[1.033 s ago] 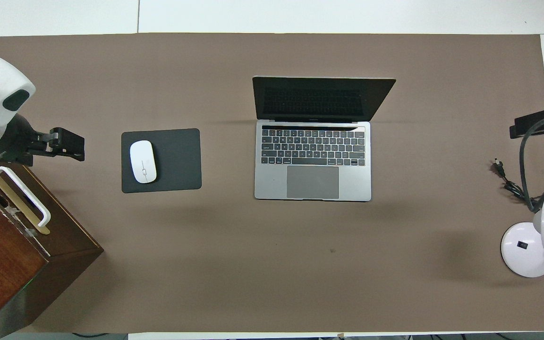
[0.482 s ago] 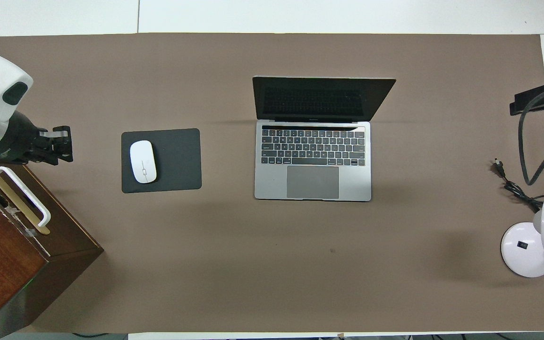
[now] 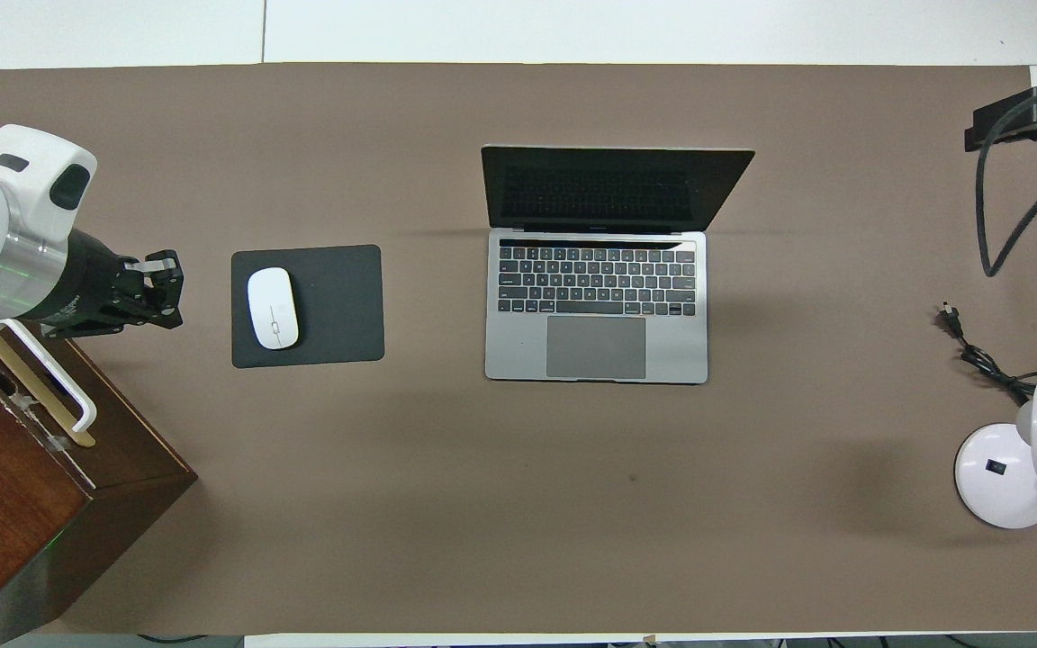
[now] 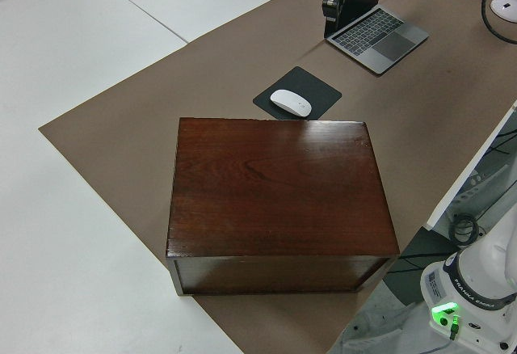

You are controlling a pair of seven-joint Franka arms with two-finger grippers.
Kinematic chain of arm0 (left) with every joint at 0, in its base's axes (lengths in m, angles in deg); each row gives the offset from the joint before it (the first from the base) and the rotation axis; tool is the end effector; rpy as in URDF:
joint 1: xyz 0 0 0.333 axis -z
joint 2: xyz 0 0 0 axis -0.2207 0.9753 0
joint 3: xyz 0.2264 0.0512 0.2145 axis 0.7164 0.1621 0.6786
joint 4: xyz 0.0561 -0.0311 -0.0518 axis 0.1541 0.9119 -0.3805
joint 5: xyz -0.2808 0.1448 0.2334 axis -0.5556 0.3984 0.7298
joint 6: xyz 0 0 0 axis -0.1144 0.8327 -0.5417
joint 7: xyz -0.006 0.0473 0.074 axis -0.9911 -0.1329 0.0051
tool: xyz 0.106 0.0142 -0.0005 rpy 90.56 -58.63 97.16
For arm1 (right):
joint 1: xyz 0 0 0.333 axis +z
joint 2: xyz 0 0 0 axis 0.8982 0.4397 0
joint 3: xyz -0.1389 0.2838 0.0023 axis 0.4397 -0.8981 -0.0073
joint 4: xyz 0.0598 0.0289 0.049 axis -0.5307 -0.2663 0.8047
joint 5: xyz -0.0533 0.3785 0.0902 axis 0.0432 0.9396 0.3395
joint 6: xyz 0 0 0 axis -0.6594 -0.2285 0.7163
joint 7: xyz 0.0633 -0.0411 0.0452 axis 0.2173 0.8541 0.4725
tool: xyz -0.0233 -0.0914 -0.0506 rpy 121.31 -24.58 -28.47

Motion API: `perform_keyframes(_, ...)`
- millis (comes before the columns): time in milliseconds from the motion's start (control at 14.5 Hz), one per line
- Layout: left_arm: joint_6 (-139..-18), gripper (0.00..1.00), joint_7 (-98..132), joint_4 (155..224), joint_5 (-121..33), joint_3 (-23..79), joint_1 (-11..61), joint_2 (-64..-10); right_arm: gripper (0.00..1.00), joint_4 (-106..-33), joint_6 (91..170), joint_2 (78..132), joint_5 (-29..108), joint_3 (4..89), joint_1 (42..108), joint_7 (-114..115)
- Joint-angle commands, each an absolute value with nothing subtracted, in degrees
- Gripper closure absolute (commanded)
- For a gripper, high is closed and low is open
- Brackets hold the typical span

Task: Close laptop with both arms
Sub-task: 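Move the left gripper beside the laptop while the right gripper reaches the screen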

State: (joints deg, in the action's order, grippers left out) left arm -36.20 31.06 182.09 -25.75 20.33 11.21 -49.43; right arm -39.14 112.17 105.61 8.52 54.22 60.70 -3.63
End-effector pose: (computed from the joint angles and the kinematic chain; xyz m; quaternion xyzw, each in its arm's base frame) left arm 0.5357 -0.1019 0.5605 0.9808 0.1842 -0.0454 0.0458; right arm 0.6522 -0.0440 0.6095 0.9967 0.0006 0.0806 0.0130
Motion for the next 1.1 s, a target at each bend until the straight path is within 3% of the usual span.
perform_keyframes(0,-45.4,1.00,42.6,190.6,-32.6,20.7,12.1,-53.8,0.00,-35.2,115.1,109.4,7.9,55.4,62.6,-2.0)
perform_keyframes(275,-55.0,1.00,58.6,194.1,-37.7,20.7,15.3,-53.0,0.01,-29.3,117.7,114.6,8.7,63.5,70.2,-3.0)
perform_keyframes(826,-71.7,1.00,73.1,204.0,-52.3,20.7,21.1,-51.8,0.03,-28.9,127.2,120.6,13.5,76.0,84.6,-11.1)
perform_keyframes(1033,-78.8,1.00,78.1,207.2,-65.7,20.7,23.8,-51.3,0.04,-29.0,128.9,122.0,16.3,80.8,90.0,-13.4)
